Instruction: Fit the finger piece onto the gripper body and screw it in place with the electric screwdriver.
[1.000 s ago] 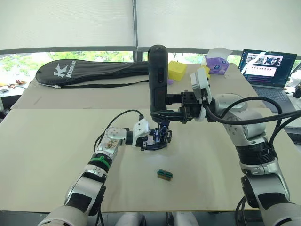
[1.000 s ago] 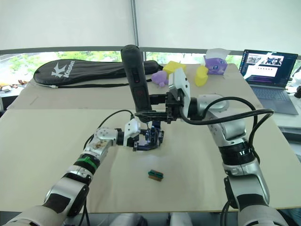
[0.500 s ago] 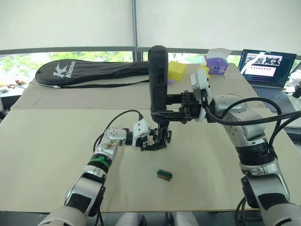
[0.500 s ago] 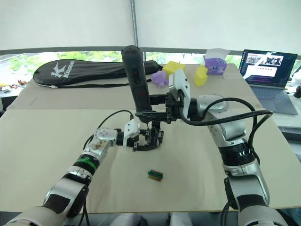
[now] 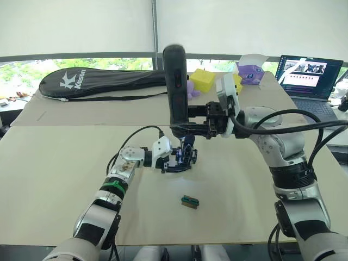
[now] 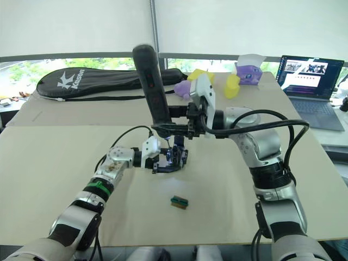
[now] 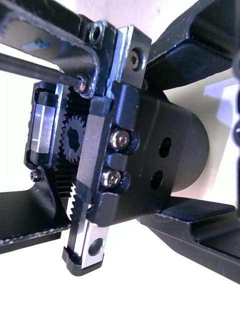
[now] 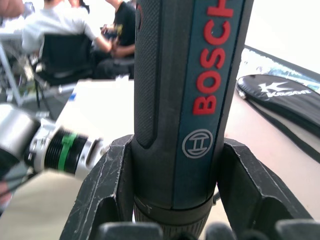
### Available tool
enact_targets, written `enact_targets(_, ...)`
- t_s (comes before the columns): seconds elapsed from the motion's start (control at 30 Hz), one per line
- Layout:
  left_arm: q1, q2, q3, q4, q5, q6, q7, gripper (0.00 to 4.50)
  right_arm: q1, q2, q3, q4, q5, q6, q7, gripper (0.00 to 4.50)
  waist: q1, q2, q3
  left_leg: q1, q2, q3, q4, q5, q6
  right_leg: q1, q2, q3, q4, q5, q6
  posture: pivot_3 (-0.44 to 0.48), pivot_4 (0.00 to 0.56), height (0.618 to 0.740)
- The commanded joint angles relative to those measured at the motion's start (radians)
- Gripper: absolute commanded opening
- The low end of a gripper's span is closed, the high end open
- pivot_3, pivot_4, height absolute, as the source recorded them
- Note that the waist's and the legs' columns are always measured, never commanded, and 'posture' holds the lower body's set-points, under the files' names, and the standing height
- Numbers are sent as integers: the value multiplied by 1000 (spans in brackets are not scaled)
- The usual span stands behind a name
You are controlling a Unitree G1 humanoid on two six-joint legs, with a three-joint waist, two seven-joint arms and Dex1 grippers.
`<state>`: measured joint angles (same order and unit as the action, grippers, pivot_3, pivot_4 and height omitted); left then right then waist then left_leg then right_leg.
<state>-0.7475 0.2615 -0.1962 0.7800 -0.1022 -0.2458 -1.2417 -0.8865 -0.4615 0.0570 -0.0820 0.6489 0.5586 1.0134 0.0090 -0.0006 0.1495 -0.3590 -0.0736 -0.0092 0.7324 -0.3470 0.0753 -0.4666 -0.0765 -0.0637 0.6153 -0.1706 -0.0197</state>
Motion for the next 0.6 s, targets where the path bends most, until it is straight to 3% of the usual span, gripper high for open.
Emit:
enact_targets(0.03, 2, 11, -10, -6, 18, -11, -10, 2566, -82, -9, -111, -133, 108, 10, -19, 1962, 0, 0, 0, 0, 0, 0, 0, 0, 0, 0, 0, 0, 2, 0, 0, 0, 150, 740)
enact_targets(0.33, -21, 20, -11, 22, 29, -1, -6, 2566, -47, -23, -134, -236, 251, 128, -26, 1960, 1, 0, 0, 1, 0, 0, 1, 0, 0, 2, 0, -1, 7, 0, 0, 0, 150, 740)
enact_targets(0.37, -25, 29, -7, 22, 25, 7, -16, 3600, -37, -30, -137, -251, 278, 151, -20, 1960, 1, 0, 0, 1, 0, 0, 1, 0, 0, 1, 0, 0, 8, 0, 0, 0, 150, 740)
enact_targets(0.43, -28, 55, 0, 13, 19, 11, -42, 4440, -13, -51, -140, -283, 321, 183, -4, 1960, 0, 0, 0, 1, 0, 0, 1, 0, 0, 0, 0, 0, 8, 0, 0, 0, 150, 740)
enact_targets(0.6, 24, 171, 7, -141, -29, 62, -173, 4500, 87, -111, -138, -365, 369, 204, 39, 1960, 0, 0, 0, -1, 0, 0, 1, 0, 0, -1, -1, -1, 8, 0, 0, 0, 150, 740)
